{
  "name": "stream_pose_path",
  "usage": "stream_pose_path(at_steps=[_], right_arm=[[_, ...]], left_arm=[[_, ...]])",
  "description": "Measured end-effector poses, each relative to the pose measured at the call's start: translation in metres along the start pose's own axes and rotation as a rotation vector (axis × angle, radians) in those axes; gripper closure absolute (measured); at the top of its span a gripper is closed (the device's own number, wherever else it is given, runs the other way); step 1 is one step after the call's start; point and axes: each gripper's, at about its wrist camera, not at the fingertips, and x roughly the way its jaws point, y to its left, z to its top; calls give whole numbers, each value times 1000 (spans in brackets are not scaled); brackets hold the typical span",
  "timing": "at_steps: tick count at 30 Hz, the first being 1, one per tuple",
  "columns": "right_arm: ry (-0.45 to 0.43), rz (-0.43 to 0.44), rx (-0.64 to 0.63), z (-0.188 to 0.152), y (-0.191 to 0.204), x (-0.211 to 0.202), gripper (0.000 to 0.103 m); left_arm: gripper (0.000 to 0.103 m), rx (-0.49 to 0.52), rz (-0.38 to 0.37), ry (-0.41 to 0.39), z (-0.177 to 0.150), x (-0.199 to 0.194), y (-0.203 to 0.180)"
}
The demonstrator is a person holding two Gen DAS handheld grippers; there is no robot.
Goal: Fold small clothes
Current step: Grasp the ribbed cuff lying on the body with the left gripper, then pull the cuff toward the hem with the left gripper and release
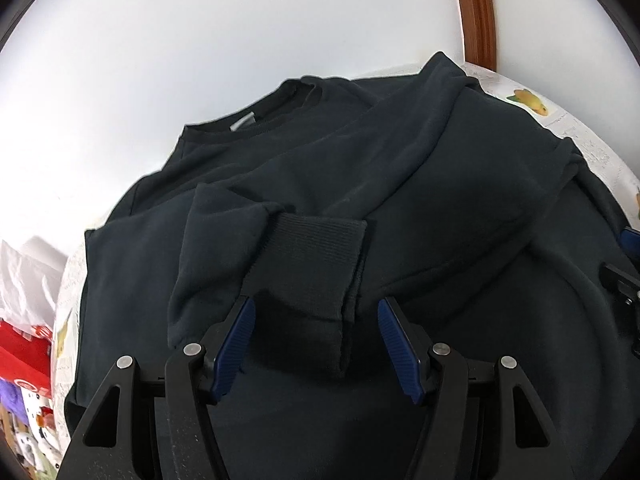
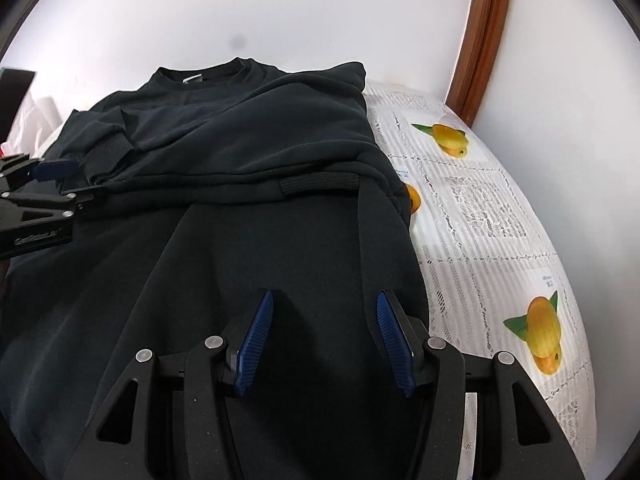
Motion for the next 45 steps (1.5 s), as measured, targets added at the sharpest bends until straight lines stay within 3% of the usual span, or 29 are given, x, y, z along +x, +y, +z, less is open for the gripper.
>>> stream_pose_path(at_steps=[3,5,8,10,21,30,36,41,45], right_arm=[[3,10,9,0,-3,1,49],[5,15,15,0,-4,1,48],[4,11,12,0,-3,1,48],[4,5,8,0,-3,1,47],[3,-38,-31,4,5,-3,45],[-135,-22,-53,66,16,-24,42],[-122,-57,114,89,-11,16,42],[-22,-30,220,81,-26,55,42],[-22,-15,248,74,-30,51,39]], left_arm=[[58,5,-1,-6,1,1,0],[76,-5,-28,-2,1,-1,3],[87,-24,-86,-4,2,-11,12],[95,-49,-86,-31,1,-24,24],[97,-282,-75,-142,-12,-63,139],[98,-520,-123,-164,-47,-61,236],[97,-585,-111,-66,-78,-36,255],[97,-612,-130,10,-95,-12,252],[94,-585,-87,18,-96,-11,247]])
